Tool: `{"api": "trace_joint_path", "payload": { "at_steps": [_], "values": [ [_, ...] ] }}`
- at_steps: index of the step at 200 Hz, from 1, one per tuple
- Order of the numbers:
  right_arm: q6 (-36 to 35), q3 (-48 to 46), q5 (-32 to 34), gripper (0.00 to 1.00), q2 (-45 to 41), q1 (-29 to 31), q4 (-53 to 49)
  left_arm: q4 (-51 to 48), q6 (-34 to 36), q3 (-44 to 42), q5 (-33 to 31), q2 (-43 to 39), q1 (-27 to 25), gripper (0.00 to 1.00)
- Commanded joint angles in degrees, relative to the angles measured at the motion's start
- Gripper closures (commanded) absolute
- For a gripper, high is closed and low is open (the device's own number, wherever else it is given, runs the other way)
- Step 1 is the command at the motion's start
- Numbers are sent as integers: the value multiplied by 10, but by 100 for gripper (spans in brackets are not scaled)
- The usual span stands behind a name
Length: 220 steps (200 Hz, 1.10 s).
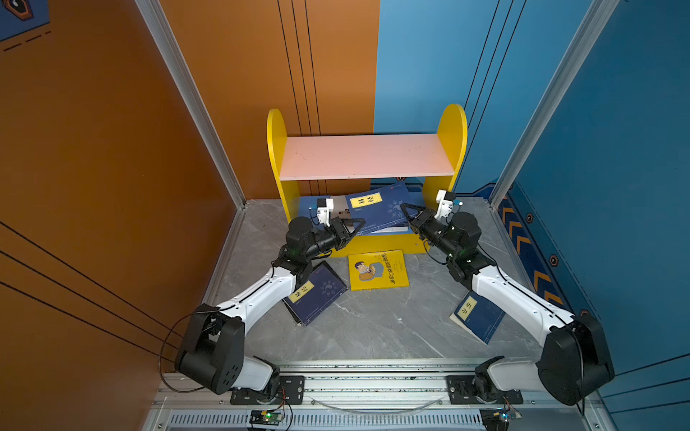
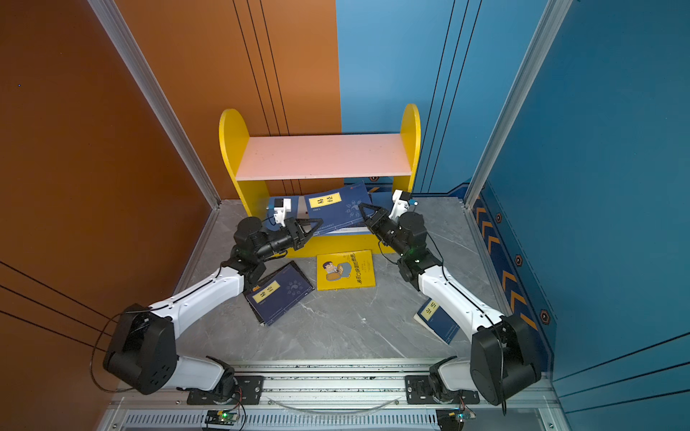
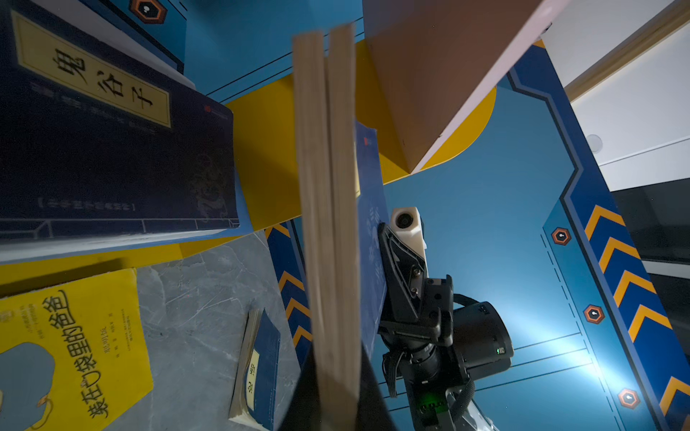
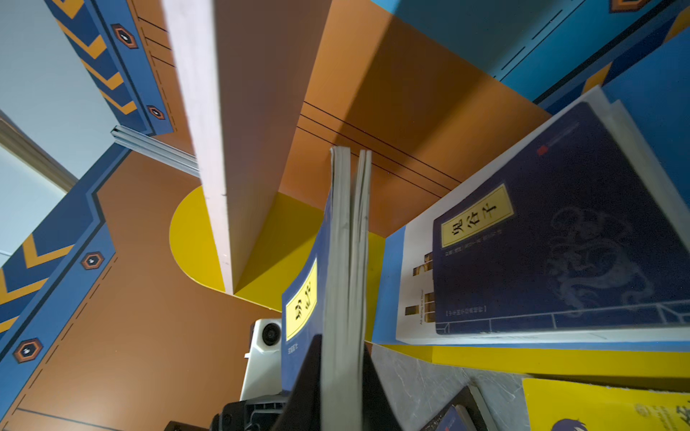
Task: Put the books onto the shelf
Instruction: 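Carry the dark blue book over the stack with both grippers, then lower the dark blue book onto the stack with both grippers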
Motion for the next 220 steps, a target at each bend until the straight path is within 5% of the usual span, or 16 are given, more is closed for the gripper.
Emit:
{"api": "trace_joint_path", "payload": {
  "at_steps": [1,38,100,134,220],
  "values": [
    [-71,38,31,49,10,-4,-69,11,9,38,37,26,23,96],
    [-183,96,104,31,31,-13,-205,-37,38,101,96,71,51,99],
    [-288,184,158,23,107,-20,-308,-180,145,195,141,149,70,98],
    [-305,223,168,22,151,-21,-338,-276,221,258,147,188,71,99],
    [-301,256,194,22,205,-22,-359,-258,203,321,158,265,70,98]
  ]
}}
